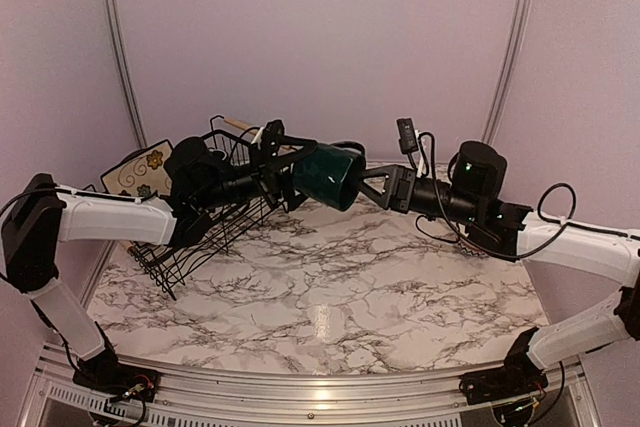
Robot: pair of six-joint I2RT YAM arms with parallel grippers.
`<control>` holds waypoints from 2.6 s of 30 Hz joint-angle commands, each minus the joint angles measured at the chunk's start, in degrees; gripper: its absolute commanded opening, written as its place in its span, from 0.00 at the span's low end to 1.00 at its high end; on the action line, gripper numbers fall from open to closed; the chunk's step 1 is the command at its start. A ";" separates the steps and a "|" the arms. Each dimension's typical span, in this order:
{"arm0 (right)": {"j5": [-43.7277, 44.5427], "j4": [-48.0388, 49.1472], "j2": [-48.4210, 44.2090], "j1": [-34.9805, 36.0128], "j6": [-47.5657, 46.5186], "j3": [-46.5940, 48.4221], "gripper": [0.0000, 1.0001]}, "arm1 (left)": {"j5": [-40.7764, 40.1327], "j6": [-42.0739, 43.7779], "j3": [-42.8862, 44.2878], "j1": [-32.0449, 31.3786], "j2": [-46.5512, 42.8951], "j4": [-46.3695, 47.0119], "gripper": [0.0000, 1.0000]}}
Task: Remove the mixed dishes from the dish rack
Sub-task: Pass from the left arm to the right, then place the cup at the center of the board.
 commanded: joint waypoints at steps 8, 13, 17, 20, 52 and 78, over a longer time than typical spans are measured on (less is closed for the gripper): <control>2.24 4.37 0.73 0.45 3.27 -0.93 0.41 | -1.58 -4.40 3.15 -2.30 3.63 12.45 0.31; 2.05 5.32 1.26 0.41 3.81 -1.40 0.27 | -1.28 -4.97 4.02 -2.79 5.15 13.17 0.31; 3.04 4.43 0.74 0.41 3.13 -1.30 0.11 | -1.19 -3.48 3.64 -2.81 4.97 11.27 0.35; 4.37 3.07 -0.14 0.33 2.53 -1.38 0.00 | -1.47 -0.68 3.05 -2.71 4.20 7.72 0.50; 41.67 -46.49 -3.94 -8.69 -10.46 9.26 0.00 | -25.00 38.18 4.03 7.73 -19.38 -56.55 0.99; 37.12 -66.31 20.14 -23.58 -21.31 23.54 0.00 | -29.39 39.30 0.07 7.73 -27.35 -60.13 0.99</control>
